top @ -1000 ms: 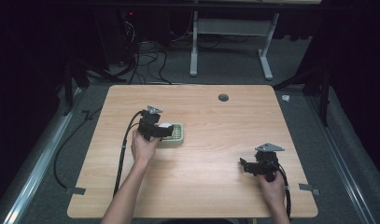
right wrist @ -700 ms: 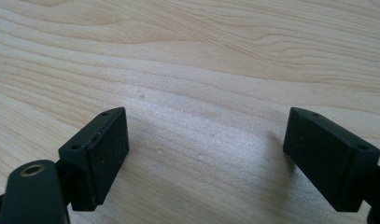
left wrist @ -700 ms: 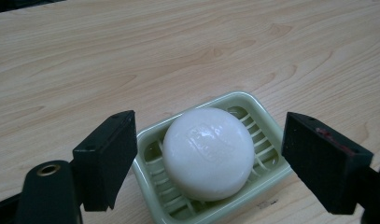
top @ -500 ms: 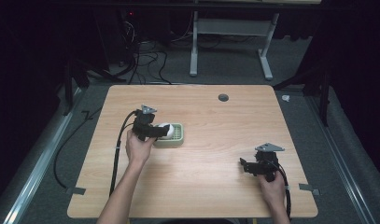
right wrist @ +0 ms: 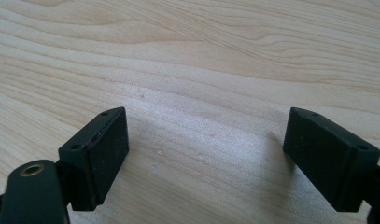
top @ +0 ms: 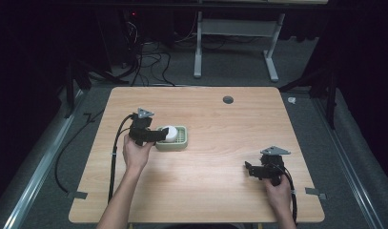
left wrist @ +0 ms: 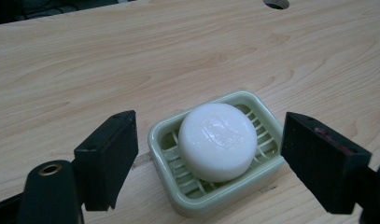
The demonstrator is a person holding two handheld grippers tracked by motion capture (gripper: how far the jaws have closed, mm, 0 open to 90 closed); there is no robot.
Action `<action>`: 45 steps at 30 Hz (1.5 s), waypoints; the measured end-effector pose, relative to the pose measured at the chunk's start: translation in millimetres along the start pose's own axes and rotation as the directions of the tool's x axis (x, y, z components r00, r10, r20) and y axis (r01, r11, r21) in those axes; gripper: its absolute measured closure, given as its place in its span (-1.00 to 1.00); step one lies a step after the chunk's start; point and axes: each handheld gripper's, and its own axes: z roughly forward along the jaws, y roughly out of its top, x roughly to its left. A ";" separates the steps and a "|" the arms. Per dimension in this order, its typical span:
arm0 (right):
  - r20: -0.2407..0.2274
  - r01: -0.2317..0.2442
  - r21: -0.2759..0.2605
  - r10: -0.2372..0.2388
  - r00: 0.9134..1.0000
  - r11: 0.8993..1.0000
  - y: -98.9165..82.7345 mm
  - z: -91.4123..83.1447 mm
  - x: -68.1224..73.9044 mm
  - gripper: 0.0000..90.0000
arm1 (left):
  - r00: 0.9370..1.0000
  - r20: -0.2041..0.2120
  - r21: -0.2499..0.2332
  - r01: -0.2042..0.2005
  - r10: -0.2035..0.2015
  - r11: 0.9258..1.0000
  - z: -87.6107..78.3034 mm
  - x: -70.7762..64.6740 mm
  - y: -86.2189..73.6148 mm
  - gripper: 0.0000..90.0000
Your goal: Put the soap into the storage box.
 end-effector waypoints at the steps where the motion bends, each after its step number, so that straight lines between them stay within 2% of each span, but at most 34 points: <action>1: 0.000 0.000 0.000 0.000 1.000 1.000 0.0 0.0 0.0 -0.66 | 1.000 0.002 -0.003 0.004 -0.004 1.000 -1.6 0.4 -0.8 -0.56; 7: 0.000 0.000 0.000 0.000 1.000 1.000 0.0 0.0 0.0 -0.66 | 1.000 0.011 -0.004 0.008 -0.008 1.000 -6.5 1.6 -3.5 -0.56; 18: 0.000 0.000 0.000 0.000 1.000 1.000 0.0 0.0 0.0 -0.66 | 1.000 0.001 -0.011 0.023 -0.023 1.000 -16.3 5.7 -9.6 -0.55; 20: 0.000 0.000 0.000 0.000 1.000 1.000 0.0 0.0 0.0 -0.66 | 0.999 0.011 -0.016 0.044 -0.044 0.999 -19.6 8.1 -11.8 -0.55; 22: 0.000 0.000 0.000 0.000 1.000 1.000 0.0 0.0 0.0 -0.66 | 0.999 0.001 -0.021 0.044 -0.044 0.999 -22.0 8.9 -13.4 -0.55; 24: 0.000 0.000 0.000 0.000 1.000 1.000 0.0 0.0 0.0 -0.66 | 0.998 0.011 -0.022 0.057 -0.056 0.998 -23.2 10.2 -15.4 -0.55; 30: 0.000 0.000 0.000 0.000 1.000 1.000 0.0 0.0 0.0 -0.66 | 0.999 0.006 -0.009 0.050 -0.050 0.999 -28.1 11.3 -17.6 -0.55; 36: -0.001 0.001 0.000 -0.001 1.000 1.000 0.0 0.0 0.0 -0.66 | 0.997 0.014 -0.023 0.076 -0.076 0.997 -33.0 14.6 -23.0 -0.55; 45: -0.001 0.001 0.000 -0.001 1.000 1.000 0.0 0.0 0.1 -0.66 | 0.996 -0.009 -0.041 0.083 -0.084 0.996 -42.0 17.6 -29.6 -0.52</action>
